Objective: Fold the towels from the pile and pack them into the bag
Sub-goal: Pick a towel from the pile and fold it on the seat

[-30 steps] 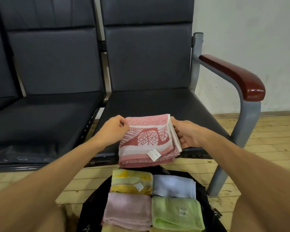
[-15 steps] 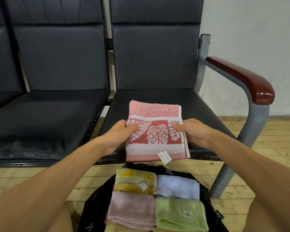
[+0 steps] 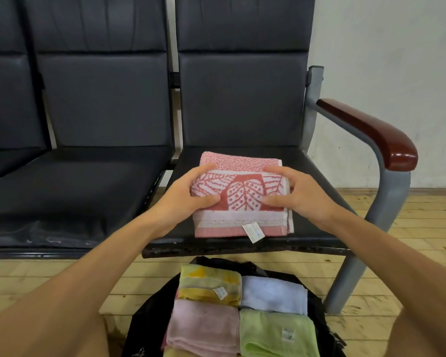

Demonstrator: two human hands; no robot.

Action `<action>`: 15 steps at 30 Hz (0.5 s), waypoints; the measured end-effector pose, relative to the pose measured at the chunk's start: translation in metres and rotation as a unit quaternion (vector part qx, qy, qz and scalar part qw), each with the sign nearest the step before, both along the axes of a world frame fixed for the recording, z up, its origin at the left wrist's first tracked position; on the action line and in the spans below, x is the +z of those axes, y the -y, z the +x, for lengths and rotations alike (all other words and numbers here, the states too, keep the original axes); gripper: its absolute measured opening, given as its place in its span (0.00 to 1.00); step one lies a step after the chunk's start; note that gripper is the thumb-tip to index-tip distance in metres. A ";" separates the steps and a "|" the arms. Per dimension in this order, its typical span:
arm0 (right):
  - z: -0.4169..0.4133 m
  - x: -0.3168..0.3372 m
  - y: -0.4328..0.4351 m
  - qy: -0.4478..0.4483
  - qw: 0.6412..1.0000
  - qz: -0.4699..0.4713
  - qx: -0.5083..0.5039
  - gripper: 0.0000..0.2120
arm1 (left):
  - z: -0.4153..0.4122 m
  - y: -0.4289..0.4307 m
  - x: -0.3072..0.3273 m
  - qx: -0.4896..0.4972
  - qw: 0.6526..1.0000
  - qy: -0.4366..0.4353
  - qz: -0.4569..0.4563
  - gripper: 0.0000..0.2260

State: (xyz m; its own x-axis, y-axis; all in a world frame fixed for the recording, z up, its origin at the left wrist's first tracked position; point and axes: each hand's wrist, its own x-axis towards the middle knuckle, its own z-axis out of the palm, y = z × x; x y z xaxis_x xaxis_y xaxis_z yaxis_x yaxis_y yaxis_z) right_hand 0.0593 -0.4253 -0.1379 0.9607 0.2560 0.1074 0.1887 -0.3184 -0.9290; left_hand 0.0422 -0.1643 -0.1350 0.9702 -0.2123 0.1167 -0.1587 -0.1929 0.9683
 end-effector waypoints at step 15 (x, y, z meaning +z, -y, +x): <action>0.001 -0.003 -0.004 0.121 0.949 -0.285 -0.058 0.17 | 0.007 -0.007 -0.017 0.045 0.906 0.156 0.391 0.18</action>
State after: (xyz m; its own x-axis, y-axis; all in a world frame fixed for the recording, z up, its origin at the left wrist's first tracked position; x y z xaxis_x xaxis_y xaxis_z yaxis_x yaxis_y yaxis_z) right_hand 0.0603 -0.4217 -0.1407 0.9511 0.2319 0.2042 0.3067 -0.7883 -0.5334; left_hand 0.0497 -0.1577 -0.1522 0.9337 -0.2691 0.2362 -0.3498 -0.8262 0.4415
